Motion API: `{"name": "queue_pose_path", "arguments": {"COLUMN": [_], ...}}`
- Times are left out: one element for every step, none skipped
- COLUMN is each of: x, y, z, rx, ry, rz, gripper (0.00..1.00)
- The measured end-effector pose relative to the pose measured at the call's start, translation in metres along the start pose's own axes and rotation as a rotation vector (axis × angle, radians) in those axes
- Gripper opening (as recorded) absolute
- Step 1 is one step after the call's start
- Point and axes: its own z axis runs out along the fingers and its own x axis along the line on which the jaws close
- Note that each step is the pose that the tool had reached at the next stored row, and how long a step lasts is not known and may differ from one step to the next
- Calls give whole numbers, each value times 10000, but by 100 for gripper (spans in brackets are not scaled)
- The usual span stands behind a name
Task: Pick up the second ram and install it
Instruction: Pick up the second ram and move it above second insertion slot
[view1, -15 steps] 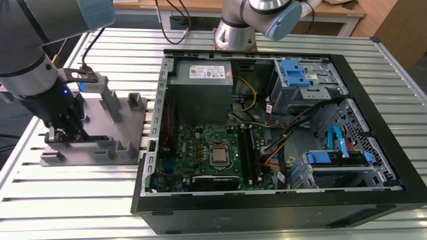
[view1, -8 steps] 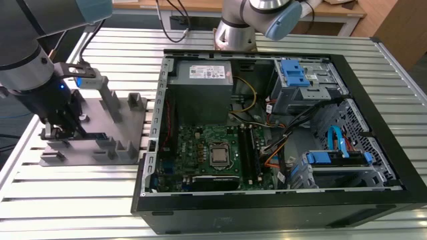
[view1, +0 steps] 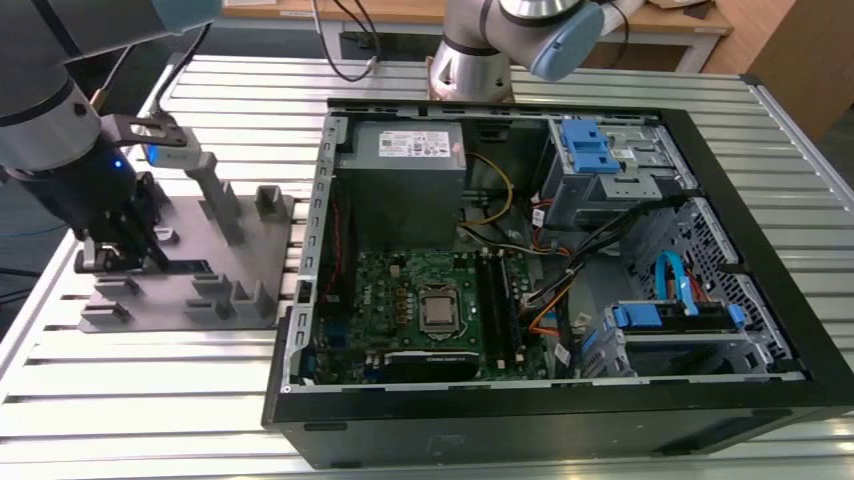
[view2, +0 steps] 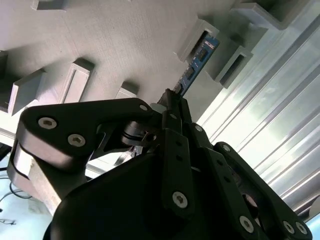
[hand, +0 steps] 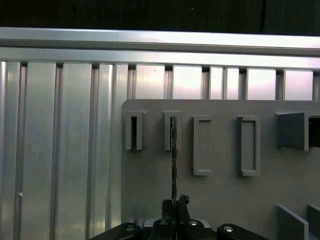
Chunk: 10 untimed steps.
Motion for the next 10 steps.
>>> {"name": "queue_pose_path", "arguments": {"x": [0,0,0,0,0,0,0,0,0,0], "y": [0,-1,-1,-1,-2,-2,-3,-3,-3,-4], "z": [-19,-40,-61,-84,-108,-132,-157,-180,-203,-226], "rx": [0,1,1,0,-1,0,1,0,1,0], "ry": [0,-1,0,0,0,0,0,-1,-1,0], "rz": [0,0,0,0,0,0,0,0,0,0], "gripper": [14,14,14,14,14,14,14,14,14,14]}}
